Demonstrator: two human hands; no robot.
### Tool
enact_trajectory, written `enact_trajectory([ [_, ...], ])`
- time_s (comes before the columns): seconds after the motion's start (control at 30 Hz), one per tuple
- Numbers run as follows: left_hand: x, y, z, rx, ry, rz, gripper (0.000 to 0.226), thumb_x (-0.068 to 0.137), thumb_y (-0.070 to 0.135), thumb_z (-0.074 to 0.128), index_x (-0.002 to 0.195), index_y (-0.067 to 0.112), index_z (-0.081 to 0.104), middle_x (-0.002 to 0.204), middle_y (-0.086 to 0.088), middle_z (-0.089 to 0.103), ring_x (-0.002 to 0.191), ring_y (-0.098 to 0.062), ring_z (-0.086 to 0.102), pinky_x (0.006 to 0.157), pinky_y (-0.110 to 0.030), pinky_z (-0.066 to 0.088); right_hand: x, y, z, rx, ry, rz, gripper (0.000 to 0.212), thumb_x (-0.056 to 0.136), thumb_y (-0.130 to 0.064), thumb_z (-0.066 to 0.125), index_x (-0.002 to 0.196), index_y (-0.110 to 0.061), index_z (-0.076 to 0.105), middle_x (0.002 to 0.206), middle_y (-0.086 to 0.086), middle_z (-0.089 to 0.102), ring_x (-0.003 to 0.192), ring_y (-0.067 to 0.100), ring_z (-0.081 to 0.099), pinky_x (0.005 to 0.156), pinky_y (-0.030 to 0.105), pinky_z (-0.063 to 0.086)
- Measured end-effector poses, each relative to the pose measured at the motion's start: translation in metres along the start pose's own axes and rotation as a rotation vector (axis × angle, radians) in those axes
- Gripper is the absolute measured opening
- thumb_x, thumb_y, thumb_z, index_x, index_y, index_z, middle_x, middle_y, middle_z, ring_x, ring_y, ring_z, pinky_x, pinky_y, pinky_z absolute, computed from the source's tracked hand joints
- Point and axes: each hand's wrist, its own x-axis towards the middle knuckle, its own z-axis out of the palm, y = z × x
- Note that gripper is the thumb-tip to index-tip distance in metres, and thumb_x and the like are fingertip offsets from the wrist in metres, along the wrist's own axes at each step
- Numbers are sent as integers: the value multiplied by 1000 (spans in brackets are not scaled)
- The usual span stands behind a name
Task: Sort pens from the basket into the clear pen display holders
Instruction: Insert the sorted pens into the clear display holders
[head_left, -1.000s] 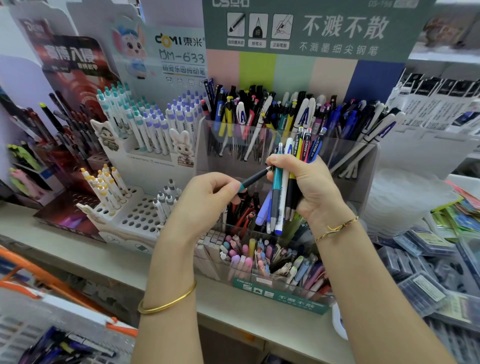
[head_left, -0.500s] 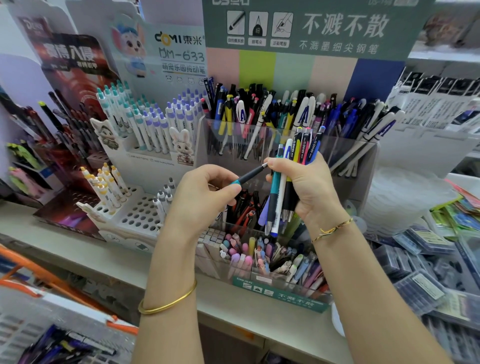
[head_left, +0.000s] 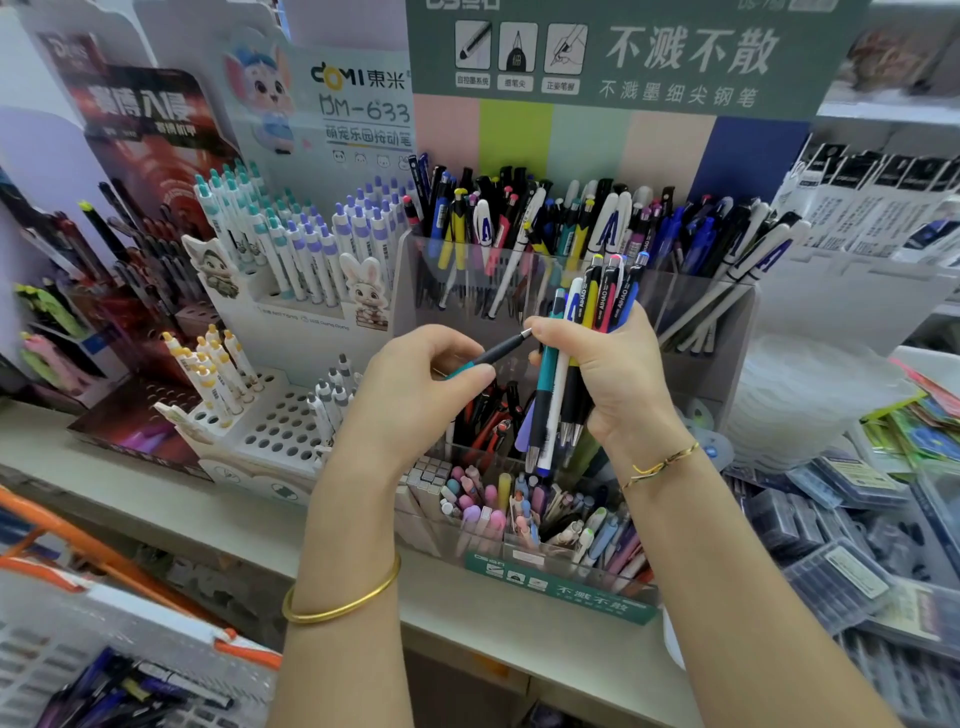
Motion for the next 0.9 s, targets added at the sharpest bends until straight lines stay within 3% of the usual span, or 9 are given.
enact_trajectory([
  [0.07,-1,3,0,-83,-5,-3,9,92,21,61,95,24,70,76,8,68,69,0,58,68,-17,49,-1,0,0,12,-32,10,41,73,3,76,106,-7,54,95,16,63,72,21,68,68,36,60],
  [0.2,0,7,-1,-195,-58,-47,18,98,21,52,94,22,70,62,9,63,55,-1,49,49,-10,39,-3,3,1,30,-38,-8,42,73,-2,77,110,-2,56,102,21,65,87,35,65,80,46,57],
  [0.33,-1,8,-4,-328,-163,-119,23,100,20,48,96,21,70,60,8,60,52,-4,46,44,-13,36,-4,-2,1,179,-115,20,43,77,2,72,114,13,55,96,23,66,64,20,63,60,29,54],
  [0.43,-2,9,-3,-371,-181,-126,21,99,18,50,97,20,70,62,7,62,53,-3,47,44,-13,37,-4,-3,2,214,-123,25,46,76,0,73,115,15,55,85,13,65,60,17,63,56,26,52],
  [0.57,-1,9,-1,-368,-69,-83,12,93,10,59,93,17,69,68,3,67,54,1,54,47,-10,40,-5,-1,4,218,-99,22,45,77,3,71,117,14,53,86,16,63,63,20,63,58,29,53],
  [0.7,-1,10,-2,-418,-66,-58,11,89,3,62,90,13,67,72,-1,67,53,4,57,46,-9,40,-6,-2,4,232,-148,-21,50,72,-2,74,114,15,53,80,11,64,62,19,63,60,30,52],
  [0.83,0,7,-2,-331,-74,-48,10,88,5,65,89,15,66,79,-6,68,57,2,56,49,-9,41,-8,-6,3,254,-186,-4,33,81,4,66,111,6,55,85,8,73,64,14,66,60,26,53],
  [0.9,0,6,0,-305,-66,-43,9,87,5,66,91,14,65,84,-11,69,61,-1,56,52,-11,43,-8,-8,5,248,-160,-6,36,81,6,65,115,8,54,84,8,73,66,14,67,59,25,53],
])
